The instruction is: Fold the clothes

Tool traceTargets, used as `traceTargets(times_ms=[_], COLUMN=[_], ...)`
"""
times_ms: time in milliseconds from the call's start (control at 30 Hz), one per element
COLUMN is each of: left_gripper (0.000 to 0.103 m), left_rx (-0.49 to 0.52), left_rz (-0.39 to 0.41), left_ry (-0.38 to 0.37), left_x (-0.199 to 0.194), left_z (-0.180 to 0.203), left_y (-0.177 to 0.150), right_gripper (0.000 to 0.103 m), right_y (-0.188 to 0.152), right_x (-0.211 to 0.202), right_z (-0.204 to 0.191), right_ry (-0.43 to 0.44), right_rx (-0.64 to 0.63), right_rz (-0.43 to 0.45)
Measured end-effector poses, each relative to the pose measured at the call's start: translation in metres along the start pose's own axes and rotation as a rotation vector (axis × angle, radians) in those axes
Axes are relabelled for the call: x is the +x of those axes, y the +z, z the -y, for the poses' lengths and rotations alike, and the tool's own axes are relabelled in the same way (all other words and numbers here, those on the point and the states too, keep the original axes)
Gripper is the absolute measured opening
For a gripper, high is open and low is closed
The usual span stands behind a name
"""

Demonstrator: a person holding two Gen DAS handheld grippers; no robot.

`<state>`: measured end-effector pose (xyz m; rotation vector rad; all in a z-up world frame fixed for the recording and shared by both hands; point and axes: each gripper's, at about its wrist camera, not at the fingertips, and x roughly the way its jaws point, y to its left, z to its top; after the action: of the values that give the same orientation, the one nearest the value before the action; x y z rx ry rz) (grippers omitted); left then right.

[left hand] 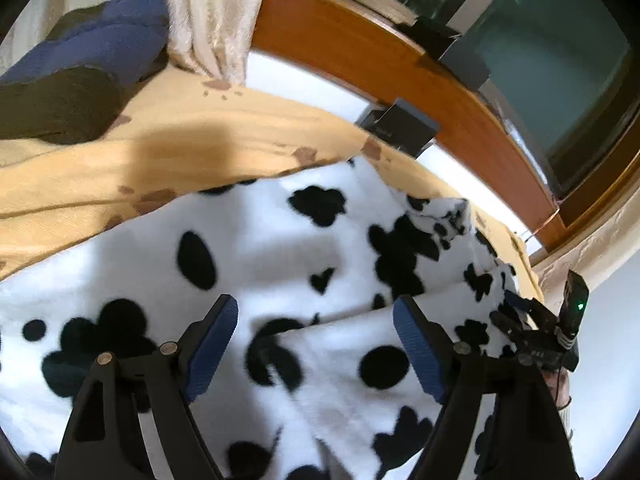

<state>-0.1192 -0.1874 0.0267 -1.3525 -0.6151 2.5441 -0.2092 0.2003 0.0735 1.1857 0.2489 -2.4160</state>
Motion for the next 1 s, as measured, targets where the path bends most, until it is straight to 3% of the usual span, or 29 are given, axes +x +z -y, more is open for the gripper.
traceTargets(times_ms=[133,200,233,267,433,600,700,800,900,1000], left_gripper=[0.078,0.054,0.030,0.025,0.014,0.013,0.013,0.014,0.022,0.052], left_rx=[0.039,0.036,0.029,0.033,0.099,0.191,0.242,0.261,0.286,0.239], left_rz=[-0.033,-0.050,-0.057,-0.063,-0.036,0.093,0.087,0.004,-0.018,0.019], left_ry=[-0.011,-0.029,-0.035,-0.033,0.010,0.107,0.244,0.328,0.377,0.393], left_x=[0.009,0.011,0.011,0.011,0.003,-0.018,-0.008,0.026,0.042,0.032], left_z=[0.001,0.001,0.000,0.000,0.015,0.045,0.057,0.054,0.050,0.041], left_y=[-0.010,-0.011,-0.011,-0.011,-0.011,0.005,0.013,0.011,0.003,0.006], right_gripper=[0.102,0.102,0.102,0.102,0.102,0.102,0.102,0.102,0.102,0.102], right_y=[0.000,0.000,0.000,0.000,0.000,-0.001,-0.003,-0.006,-0.004,-0.003], right_x=[0.000,0.000,0.000,0.000,-0.004,-0.009,-0.018,-0.015,-0.013,-0.009], right_z=[-0.001,-0.001,-0.001,-0.001,0.003,0.007,0.020,0.044,0.040,0.030], right_ry=[0.010,0.011,0.011,0.011,-0.002,-0.019,-0.049,-0.023,-0.043,-0.095], right_rx=[-0.003,-0.002,-0.002,-0.002,0.019,0.045,0.113,0.227,0.208,0.155], right_rz=[-0.003,-0.003,-0.003,-0.003,0.017,0.043,0.089,0.069,0.052,0.024])
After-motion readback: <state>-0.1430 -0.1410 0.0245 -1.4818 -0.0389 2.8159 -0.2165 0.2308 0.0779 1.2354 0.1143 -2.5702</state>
